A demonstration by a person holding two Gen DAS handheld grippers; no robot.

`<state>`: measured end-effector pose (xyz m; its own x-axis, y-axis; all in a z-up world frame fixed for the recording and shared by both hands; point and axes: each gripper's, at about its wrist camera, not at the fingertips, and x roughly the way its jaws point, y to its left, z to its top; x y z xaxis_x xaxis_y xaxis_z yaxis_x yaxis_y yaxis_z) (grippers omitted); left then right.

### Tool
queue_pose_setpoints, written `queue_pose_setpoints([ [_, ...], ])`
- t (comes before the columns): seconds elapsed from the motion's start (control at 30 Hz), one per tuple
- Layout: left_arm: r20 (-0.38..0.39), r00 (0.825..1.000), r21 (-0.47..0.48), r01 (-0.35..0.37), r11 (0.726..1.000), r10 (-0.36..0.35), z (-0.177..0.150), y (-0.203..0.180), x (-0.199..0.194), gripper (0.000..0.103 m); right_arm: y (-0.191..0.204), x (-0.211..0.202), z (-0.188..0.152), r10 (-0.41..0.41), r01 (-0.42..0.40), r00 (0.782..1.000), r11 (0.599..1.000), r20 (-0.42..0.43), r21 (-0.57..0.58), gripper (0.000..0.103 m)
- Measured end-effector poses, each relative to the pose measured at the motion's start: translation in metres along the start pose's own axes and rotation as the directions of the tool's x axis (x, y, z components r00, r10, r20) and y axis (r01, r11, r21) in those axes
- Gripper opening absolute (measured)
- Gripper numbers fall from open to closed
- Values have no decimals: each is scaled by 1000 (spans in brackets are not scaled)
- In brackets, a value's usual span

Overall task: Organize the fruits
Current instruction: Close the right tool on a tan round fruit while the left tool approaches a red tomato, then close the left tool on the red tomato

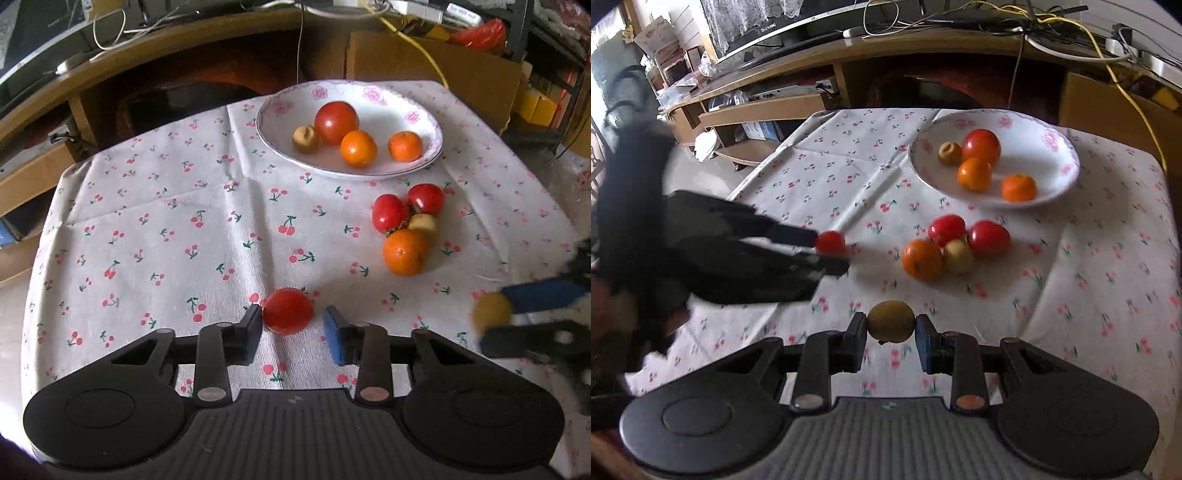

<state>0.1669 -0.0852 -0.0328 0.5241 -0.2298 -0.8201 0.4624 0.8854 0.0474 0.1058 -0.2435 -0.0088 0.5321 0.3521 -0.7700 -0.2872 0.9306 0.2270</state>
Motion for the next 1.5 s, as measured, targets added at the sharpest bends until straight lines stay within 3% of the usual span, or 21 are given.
queue_pose_setpoints([
  [0.13,5,1000,-14,-27,1000,27,4,-2,2,37,-5,1,-9,-3,4,1000,1000,-13,8,53],
  [0.33,-21,998,-20,-60,998,59,-2,-10,-7,35,-21,8,-22,-15,16,999,999,-34,40,53],
  [0.57,-49,999,11,-19,1000,19,-23,-46,-44,35,-15,-13,-36,-57,58,998,997,32,-42,53],
  [0.67,-66,998,56,-10,998,14,-29,-65,-40,35,-17,-5,-46,-81,80,997,995,-2,-56,53],
  [0.8,-58,998,112,-12,994,18,-34,-76,-30,36,-10,-4,-54,-97,100,995,989,33,-113,53],
  [0.97,-46,999,113,8,994,-3,-36,-75,-29,39,-13,-5,-57,-100,105,994,990,53,-96,59],
  [1.03,-32,999,130,2,991,2,-40,-75,-32,44,-10,-3,-56,-114,118,992,987,47,-113,66],
  [1.1,-26,1000,131,-5,991,9,-43,-72,-34,55,-7,-1,-54,-111,113,994,985,23,-128,80],
  [1.2,-38,999,94,15,995,-12,-46,-60,-35,69,-1,0,-55,-126,125,992,980,1,-153,83],
  [1.5,-10,999,53,42,998,-41,-37,-52,-36,71,3,-4,-47,-152,152,988,979,8,-135,83],
])
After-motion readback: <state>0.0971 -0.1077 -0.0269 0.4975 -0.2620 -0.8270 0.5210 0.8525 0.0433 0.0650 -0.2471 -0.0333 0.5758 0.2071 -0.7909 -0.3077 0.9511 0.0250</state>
